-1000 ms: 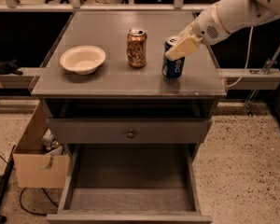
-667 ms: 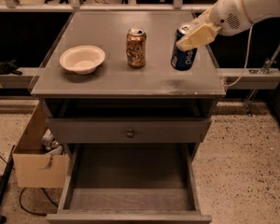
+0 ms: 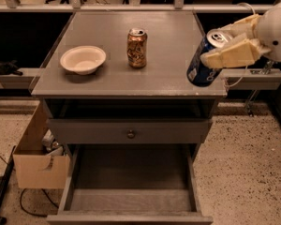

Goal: Place pepsi can into middle drawer

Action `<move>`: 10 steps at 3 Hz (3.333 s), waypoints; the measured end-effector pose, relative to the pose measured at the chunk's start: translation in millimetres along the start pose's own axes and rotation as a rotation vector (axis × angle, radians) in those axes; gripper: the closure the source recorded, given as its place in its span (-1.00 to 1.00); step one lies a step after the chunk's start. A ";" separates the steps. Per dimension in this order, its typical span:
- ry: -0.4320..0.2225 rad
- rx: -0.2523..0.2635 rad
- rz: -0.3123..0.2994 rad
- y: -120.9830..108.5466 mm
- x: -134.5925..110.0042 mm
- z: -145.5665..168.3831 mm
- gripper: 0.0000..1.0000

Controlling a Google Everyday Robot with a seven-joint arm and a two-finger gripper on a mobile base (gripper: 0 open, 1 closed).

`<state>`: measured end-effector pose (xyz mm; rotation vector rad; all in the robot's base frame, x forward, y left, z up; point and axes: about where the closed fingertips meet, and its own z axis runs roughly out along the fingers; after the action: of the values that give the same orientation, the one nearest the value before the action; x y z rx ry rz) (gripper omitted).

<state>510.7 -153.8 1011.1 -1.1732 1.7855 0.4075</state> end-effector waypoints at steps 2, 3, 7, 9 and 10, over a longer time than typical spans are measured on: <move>-0.060 -0.001 0.131 95.2 60.2 -2.5 1.00; -0.060 0.000 0.129 94.8 59.0 -2.7 1.00; -0.071 0.005 0.436 193.9 189.9 89.3 1.00; -0.057 -0.041 0.410 206.0 197.8 130.5 1.00; -0.033 -0.062 0.402 207.0 234.5 172.6 1.00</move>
Offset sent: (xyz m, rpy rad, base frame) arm -0.1211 0.0154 -0.1170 0.1993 0.1170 -0.0877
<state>398.1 -61.1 685.0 -0.8384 1.9921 0.7152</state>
